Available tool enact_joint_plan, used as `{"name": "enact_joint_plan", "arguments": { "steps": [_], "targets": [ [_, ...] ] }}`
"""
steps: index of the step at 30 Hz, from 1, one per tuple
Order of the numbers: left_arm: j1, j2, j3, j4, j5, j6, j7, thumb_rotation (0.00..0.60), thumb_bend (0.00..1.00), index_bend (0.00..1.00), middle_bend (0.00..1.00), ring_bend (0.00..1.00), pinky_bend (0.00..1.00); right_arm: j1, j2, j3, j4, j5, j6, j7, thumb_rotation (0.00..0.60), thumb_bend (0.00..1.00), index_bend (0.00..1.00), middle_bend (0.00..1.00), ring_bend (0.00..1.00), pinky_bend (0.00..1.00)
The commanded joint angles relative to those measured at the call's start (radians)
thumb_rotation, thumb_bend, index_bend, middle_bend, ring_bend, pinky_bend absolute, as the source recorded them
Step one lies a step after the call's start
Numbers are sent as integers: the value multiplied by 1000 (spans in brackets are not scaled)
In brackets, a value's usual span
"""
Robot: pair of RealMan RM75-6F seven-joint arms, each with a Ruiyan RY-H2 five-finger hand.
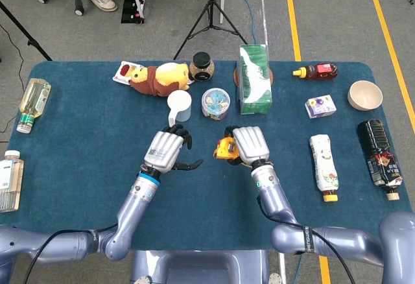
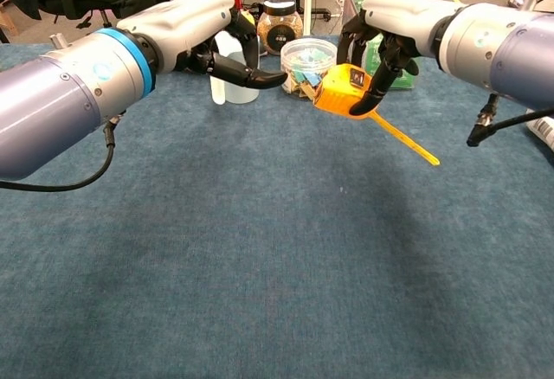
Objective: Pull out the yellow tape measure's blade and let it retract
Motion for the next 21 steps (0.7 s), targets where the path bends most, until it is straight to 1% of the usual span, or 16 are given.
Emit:
{"name": "enact_joint_plan", "arguments": {
  "steps": [1,4,5,6,7,8,9,12,14,16,21],
  "targets": [
    [-7,-5,-3,6,0,1,3,289,188,500,234,24,166,1,1,2,-1,2,0,1,599,287,654,690,766,747],
    [-14,-12,-4,15,8,6,4,294,201,500,198,0,154,2,1,5,-3,8,-1,5,599,286,654,689,767,749],
    [-15,-14,-4,17,11,8,4,312,208,500,188,0,152,2,2,7,-3,11,-1,5,598,286,654,689,766,749],
    [-16,-17,-4,20,12,10,3,354,228,500,178,0,151,2,2,7,-3,13,-1,5,599,287,654,689,766,749],
    [-17,-19,-5,22,13,11,2,383,245,500,171,0,151,3,3,8,-2,15,-1,5,598,288,654,689,766,749],
    [-18,-22,-7,23,14,12,-1,433,270,501,160,0,151,3,4,8,-2,17,-1,5,598,288,654,688,766,749],
    [-19,-22,-6,25,15,11,0,469,286,500,151,0,150,2,5,8,-2,21,-1,5,598,288,654,688,766,749],
    [-22,-23,-3,28,18,10,2,536,290,500,133,0,148,1,8,11,-1,28,-1,8,599,289,654,688,766,749],
    [-22,-23,-2,28,18,10,1,553,290,500,125,0,147,1,10,14,-2,32,-2,12,599,289,654,688,766,749],
    [-24,-23,2,32,23,11,4,556,277,500,121,0,146,1,14,16,-2,35,-2,14,598,289,654,688,766,749],
    [-21,-40,-5,37,24,20,-29,558,191,500,121,0,147,3,13,16,-1,36,-3,18,599,289,654,687,766,749]
  ]
}}
